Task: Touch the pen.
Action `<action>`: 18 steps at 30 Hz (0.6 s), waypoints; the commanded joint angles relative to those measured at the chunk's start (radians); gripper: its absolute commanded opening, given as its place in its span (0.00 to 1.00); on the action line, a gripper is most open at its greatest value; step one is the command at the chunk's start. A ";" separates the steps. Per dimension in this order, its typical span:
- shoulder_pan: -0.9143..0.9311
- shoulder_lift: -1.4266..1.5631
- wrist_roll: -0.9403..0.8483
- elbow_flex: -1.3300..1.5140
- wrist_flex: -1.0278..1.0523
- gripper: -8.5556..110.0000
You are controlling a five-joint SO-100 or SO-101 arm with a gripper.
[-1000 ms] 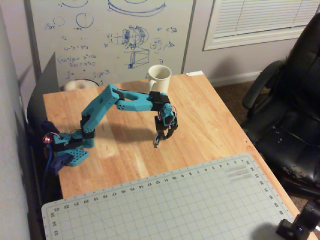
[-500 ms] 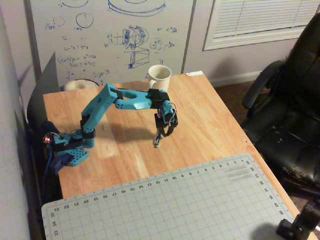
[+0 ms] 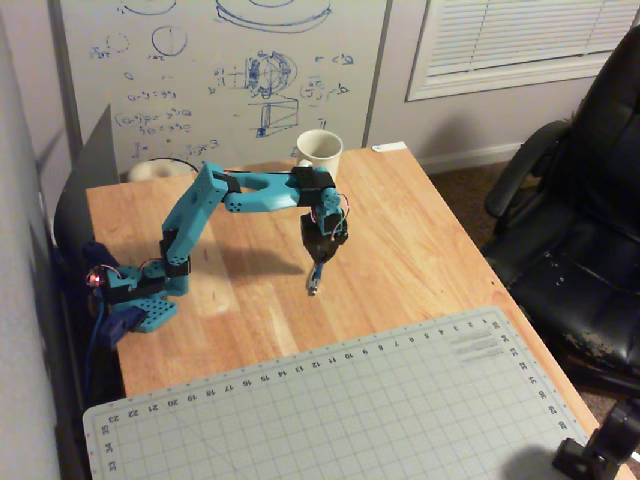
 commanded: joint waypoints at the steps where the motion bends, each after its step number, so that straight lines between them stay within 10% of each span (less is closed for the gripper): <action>1: 0.000 0.035 0.008 -0.089 0.002 0.08; 18: 0.043 0.021 -0.008 -0.104 0.003 0.08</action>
